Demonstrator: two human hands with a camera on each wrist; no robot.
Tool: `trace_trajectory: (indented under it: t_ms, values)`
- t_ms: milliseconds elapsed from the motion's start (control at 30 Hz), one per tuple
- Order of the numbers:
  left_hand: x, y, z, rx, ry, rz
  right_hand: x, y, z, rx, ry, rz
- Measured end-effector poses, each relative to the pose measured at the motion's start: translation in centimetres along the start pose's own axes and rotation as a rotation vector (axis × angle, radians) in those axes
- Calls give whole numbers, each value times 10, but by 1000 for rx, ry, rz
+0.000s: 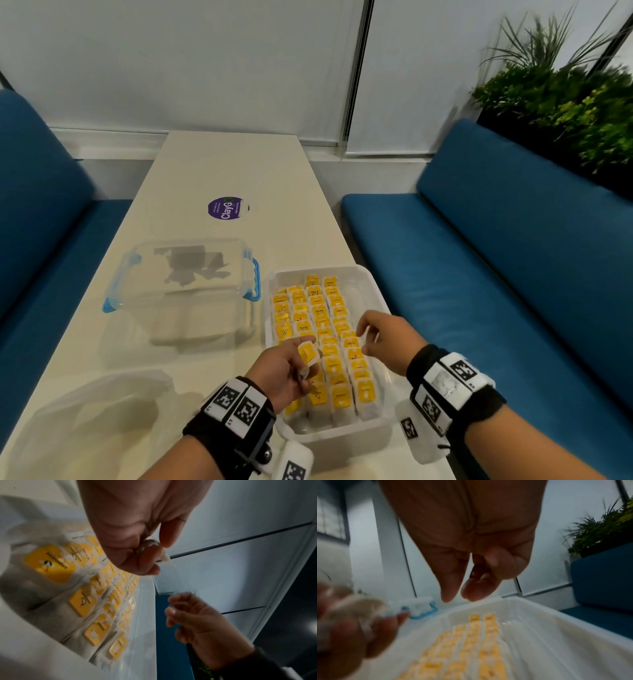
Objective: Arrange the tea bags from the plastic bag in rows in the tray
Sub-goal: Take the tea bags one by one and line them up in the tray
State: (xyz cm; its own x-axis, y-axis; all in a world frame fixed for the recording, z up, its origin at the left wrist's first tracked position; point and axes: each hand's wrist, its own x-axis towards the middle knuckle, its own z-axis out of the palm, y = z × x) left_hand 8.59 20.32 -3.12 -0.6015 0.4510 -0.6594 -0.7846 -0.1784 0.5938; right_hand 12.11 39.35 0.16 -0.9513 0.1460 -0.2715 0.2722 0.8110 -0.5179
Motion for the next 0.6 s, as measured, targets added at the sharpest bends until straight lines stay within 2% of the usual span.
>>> trace_trajectory:
  t_ms: [167,233,300,400,467,533,600]
  values:
    - [-5,0,10,126,-124,3,-11,-40,-12,-88,-124,-250]
    - [-5,-1,12,145,-144,19,-13,-45,-7,-149,-170,-304]
    - [-5,-1,13,157,-149,48,-14,-44,-1,-131,-146,-320]
    - [-6,-1,12,183,-159,112,-13,-42,5,141,-79,-179]
    - [-6,-2,12,214,-161,167,-12,-43,8,329,-100,-85]
    - [-5,-3,11,247,-157,209,-10,-42,13,423,-124,-30]
    - [-6,-5,11,273,-129,239,-6,-41,20,402,-105,0]
